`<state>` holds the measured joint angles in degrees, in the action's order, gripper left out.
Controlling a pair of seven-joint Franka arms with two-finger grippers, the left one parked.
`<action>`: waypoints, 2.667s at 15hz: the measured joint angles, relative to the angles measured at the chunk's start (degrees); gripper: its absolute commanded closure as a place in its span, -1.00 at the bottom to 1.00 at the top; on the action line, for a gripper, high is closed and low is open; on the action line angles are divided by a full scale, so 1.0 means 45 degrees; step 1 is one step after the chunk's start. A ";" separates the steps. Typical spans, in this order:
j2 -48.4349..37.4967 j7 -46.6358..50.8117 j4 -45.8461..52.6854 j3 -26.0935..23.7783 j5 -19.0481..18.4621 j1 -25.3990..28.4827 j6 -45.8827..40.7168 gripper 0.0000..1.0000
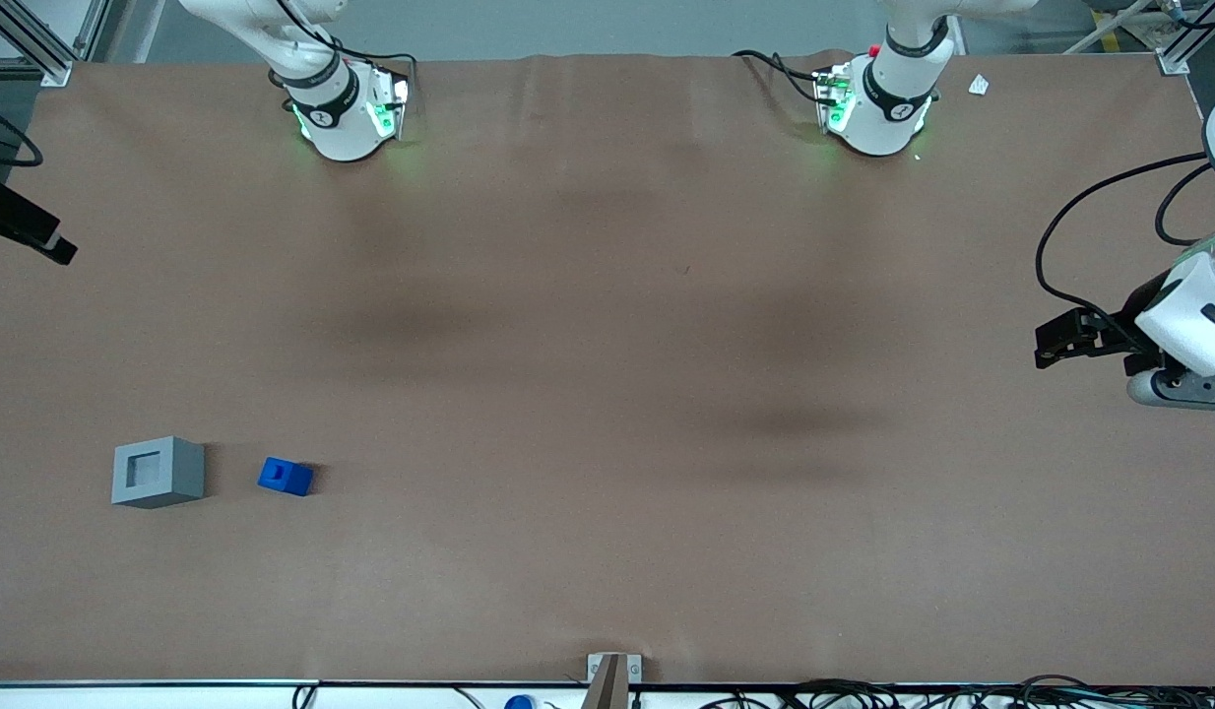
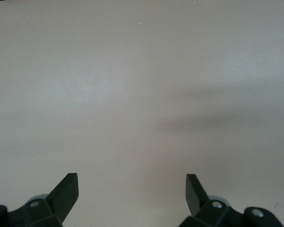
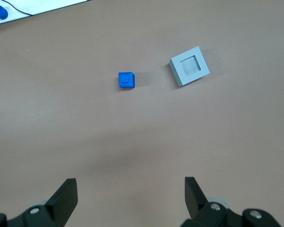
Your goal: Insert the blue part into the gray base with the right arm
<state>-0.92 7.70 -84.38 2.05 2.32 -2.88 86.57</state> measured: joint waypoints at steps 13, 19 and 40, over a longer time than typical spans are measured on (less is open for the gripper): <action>0.3559 -0.0079 -0.0124 -0.0154 0.0046 -0.0153 0.2621 -1.00; 0.6920 -0.0068 -0.0134 -0.0195 0.0066 0.0122 0.6240 -1.00; 1.0016 0.0177 -0.0050 -0.0160 0.0115 0.0623 0.9207 0.99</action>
<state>44.16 8.50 -84.61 1.33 2.84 -0.08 128.01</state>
